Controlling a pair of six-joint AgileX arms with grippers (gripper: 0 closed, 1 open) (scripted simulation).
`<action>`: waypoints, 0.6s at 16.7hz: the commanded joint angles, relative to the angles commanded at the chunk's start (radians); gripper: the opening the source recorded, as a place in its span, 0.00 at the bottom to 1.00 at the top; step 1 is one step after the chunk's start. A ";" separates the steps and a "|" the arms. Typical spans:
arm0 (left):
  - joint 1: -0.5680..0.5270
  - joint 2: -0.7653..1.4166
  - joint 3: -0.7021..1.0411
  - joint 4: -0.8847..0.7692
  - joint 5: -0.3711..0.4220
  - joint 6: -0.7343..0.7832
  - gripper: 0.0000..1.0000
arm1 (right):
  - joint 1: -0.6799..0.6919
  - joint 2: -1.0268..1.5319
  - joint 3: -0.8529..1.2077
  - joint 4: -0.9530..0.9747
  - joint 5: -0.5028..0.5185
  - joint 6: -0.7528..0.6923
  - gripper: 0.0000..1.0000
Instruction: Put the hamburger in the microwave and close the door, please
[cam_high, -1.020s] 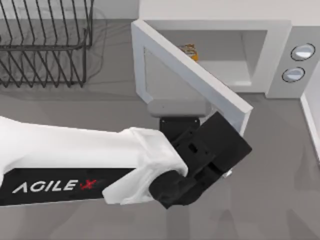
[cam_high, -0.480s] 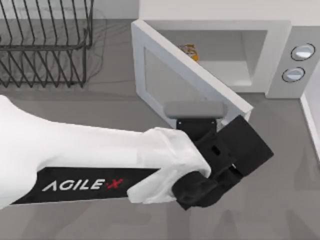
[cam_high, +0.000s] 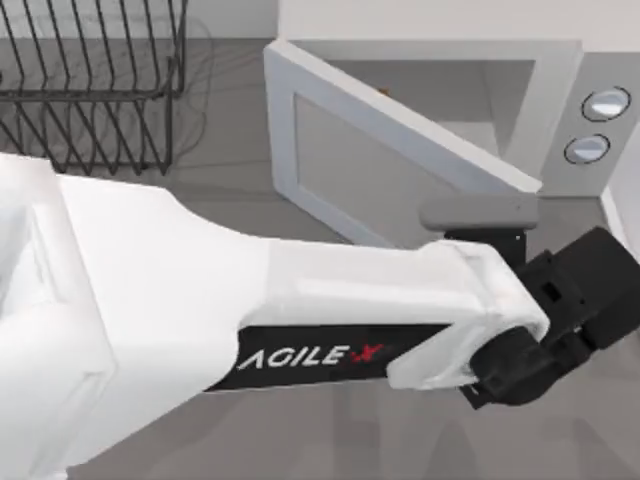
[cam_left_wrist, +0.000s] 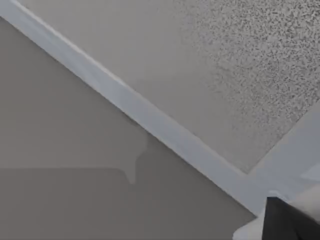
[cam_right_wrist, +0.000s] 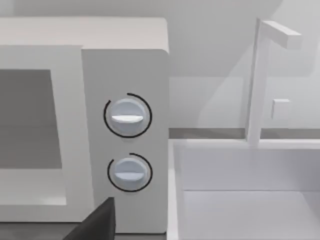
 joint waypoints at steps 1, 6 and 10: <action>-0.010 0.029 0.043 -0.022 -0.004 -0.011 0.00 | 0.000 0.000 0.000 0.000 0.000 0.000 1.00; -0.038 0.113 0.170 -0.084 -0.017 -0.043 0.00 | 0.000 0.000 0.000 0.000 0.000 0.000 1.00; -0.033 0.109 0.168 -0.081 -0.015 -0.042 0.00 | 0.000 0.000 0.000 0.000 0.000 0.000 1.00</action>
